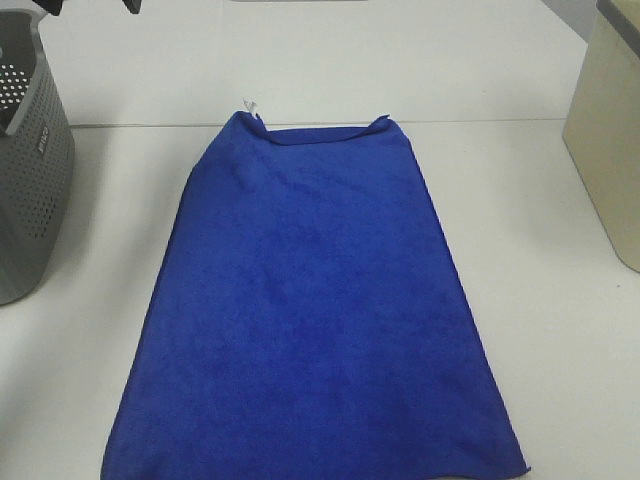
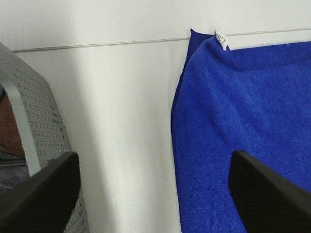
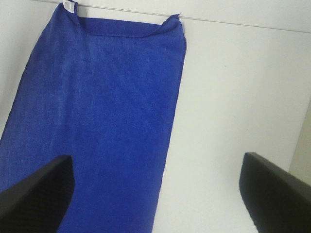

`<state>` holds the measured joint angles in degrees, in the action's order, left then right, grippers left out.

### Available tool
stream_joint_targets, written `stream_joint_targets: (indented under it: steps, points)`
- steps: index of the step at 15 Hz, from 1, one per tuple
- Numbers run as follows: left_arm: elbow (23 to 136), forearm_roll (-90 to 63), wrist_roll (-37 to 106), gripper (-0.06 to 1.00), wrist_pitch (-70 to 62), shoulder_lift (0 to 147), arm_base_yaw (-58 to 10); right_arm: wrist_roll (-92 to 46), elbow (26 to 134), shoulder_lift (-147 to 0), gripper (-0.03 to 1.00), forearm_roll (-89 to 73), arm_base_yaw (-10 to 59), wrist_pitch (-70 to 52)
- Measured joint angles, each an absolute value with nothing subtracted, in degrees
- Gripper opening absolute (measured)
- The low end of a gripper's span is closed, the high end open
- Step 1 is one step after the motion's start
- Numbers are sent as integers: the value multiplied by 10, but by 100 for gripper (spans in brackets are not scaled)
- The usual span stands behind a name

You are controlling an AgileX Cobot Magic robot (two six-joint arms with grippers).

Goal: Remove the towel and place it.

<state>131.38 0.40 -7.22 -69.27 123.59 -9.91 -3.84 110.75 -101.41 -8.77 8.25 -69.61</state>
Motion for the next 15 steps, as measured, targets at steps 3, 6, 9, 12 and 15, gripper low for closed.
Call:
stream_joint_targets:
  steps: [3,6,9,12,15]
  points:
    - [1289,6,-70,77,-694,1183,-83,-21,1013,-932,89,-46,83,-696]
    - [1144,13,-50,77,-694,1029,3,11,881,-769,89,-12,81,-697]
    - [975,0,-27,76,-696,878,8,24,798,-642,88,-14,81,-698]
    - [805,6,-27,76,-697,697,8,26,704,-505,88,-13,81,-698]
    - [696,17,-27,76,-698,545,8,37,623,-376,88,-21,81,-698]
